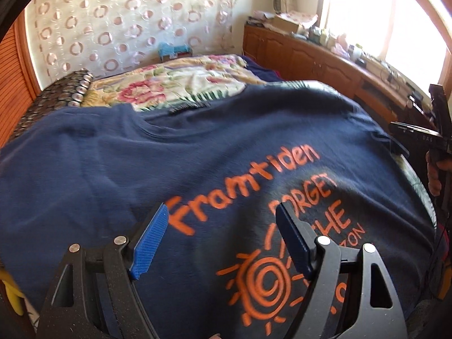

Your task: Fold small clothes

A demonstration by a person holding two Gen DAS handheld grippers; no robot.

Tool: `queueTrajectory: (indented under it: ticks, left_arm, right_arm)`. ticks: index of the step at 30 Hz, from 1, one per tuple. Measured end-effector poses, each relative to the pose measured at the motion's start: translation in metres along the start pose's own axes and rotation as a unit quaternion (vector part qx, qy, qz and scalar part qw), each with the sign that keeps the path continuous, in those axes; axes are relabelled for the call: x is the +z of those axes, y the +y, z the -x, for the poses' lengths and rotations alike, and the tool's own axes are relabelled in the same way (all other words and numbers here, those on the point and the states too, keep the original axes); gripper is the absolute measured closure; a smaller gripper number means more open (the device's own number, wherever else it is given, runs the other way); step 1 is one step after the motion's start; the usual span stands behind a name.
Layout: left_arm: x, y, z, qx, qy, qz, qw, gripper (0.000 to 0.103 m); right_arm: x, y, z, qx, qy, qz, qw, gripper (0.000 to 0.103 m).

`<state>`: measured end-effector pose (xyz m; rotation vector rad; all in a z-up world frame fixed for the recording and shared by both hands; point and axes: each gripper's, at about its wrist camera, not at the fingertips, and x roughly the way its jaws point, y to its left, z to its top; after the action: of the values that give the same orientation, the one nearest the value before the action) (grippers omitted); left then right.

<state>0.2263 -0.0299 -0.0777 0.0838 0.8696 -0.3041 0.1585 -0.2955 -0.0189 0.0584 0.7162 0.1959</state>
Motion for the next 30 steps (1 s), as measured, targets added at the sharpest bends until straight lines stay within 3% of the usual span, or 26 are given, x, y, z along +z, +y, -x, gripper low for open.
queueTrajectory:
  ticks: [7, 10, 17, 25, 26, 27, 30]
  left_arm:
    - [-0.005, -0.020, -0.023, -0.002, 0.031, -0.024, 0.9992, 0.022]
    - [-0.008, -0.025, -0.023, 0.006, 0.020, -0.033, 0.9993, 0.021]
    - [-0.007, -0.027, -0.026, 0.007, 0.026, -0.032, 0.9991, 0.008]
    - [-0.006, -0.027, -0.028, 0.007, 0.027, -0.033, 0.9991, 0.007]
    - [-0.006, -0.027, -0.028, 0.007, 0.027, -0.033, 0.9991, 0.007]
    - [-0.006, -0.027, -0.028, 0.007, 0.027, -0.032, 0.9991, 0.007]
    - [-0.006, -0.027, -0.028, 0.008, 0.027, -0.032, 0.9991, 0.007]
  right_arm:
    - [-0.015, -0.010, -0.009, 0.015, 0.028, -0.057, 0.998, 0.034]
    - [-0.012, -0.012, -0.011, 0.024, 0.035, -0.066, 0.997, 0.034]
    - [0.002, -0.050, -0.019, 0.028, 0.051, -0.065, 0.996, 0.034]
    - [0.004, -0.051, -0.019, 0.020, 0.048, -0.060, 0.997, 0.065]
    - [0.005, -0.050, -0.019, 0.011, 0.045, -0.056, 0.997, 0.075]
    - [0.007, -0.051, -0.015, -0.005, 0.039, -0.049, 0.998, 0.093]
    - [0.013, -0.053, -0.005, -0.019, 0.013, -0.042, 0.999, 0.097]
